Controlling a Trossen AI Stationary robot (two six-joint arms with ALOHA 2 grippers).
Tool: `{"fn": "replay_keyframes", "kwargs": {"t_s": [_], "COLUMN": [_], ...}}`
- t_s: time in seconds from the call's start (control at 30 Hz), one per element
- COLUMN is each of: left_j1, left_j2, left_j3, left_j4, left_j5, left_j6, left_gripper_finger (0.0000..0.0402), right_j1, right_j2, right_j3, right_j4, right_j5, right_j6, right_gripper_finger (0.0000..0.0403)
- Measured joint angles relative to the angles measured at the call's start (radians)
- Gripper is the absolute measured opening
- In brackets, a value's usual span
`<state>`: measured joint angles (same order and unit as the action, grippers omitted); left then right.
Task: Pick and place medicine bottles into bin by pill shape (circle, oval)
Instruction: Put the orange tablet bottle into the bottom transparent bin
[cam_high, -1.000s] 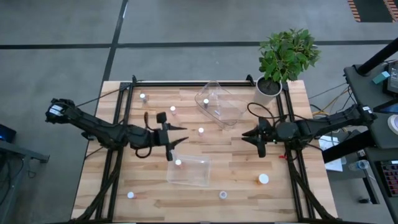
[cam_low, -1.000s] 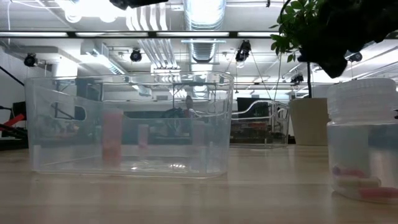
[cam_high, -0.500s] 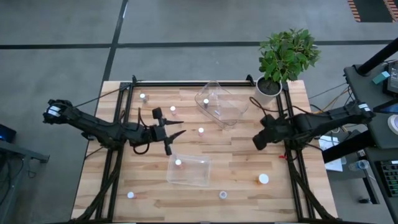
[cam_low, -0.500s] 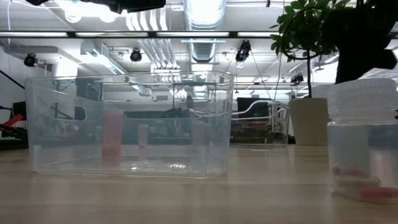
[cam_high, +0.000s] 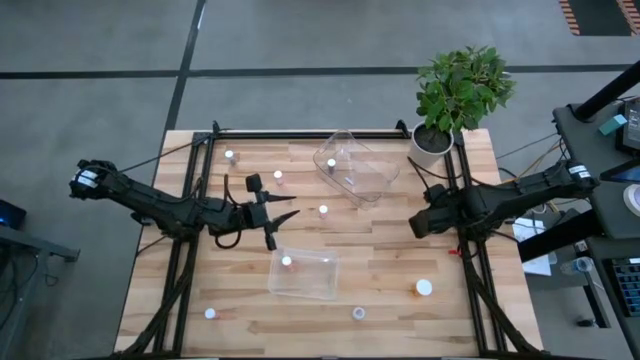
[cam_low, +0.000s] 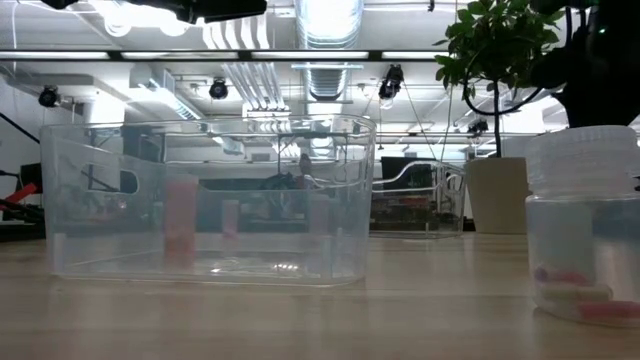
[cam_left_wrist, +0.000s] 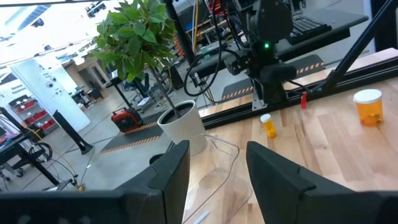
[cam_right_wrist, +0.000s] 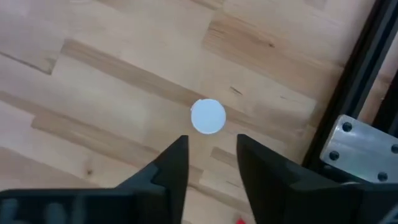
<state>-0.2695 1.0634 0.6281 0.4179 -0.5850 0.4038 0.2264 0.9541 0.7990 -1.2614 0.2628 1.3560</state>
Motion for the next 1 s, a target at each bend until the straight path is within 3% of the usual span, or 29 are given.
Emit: {"fn": "replay_keyframes", "kwargs": {"t_s": [0.17,0.33,0.7,1.0], "left_j1": [0.0,0.0,0.0,0.0], "left_j2": [0.001,0.001,0.002,0.002], "left_j3": [0.0,0.0,0.0,0.0], "left_j4": [-0.001,-0.003,-0.009,-0.008], "left_j5": [0.0,0.0,0.0,0.0], "left_j6": [0.0,0.0,0.0,0.0], "left_gripper_finger": [0.0143,0.0143,0.0143,0.0143], "right_j1": [0.0,0.0,0.0,-0.001], "right_j2": [0.04,0.085,0.176,0.18], "right_j3": [-0.003,-0.014,-0.044,-0.159], "right_j4": [0.025,0.044,0.086,0.22], "right_j5": [0.026,0.049,0.053,0.053], "right_j6": [0.013,0.014,0.014,0.016], "right_gripper_finger": [0.0196,0.0228,0.0235,0.0235]}}
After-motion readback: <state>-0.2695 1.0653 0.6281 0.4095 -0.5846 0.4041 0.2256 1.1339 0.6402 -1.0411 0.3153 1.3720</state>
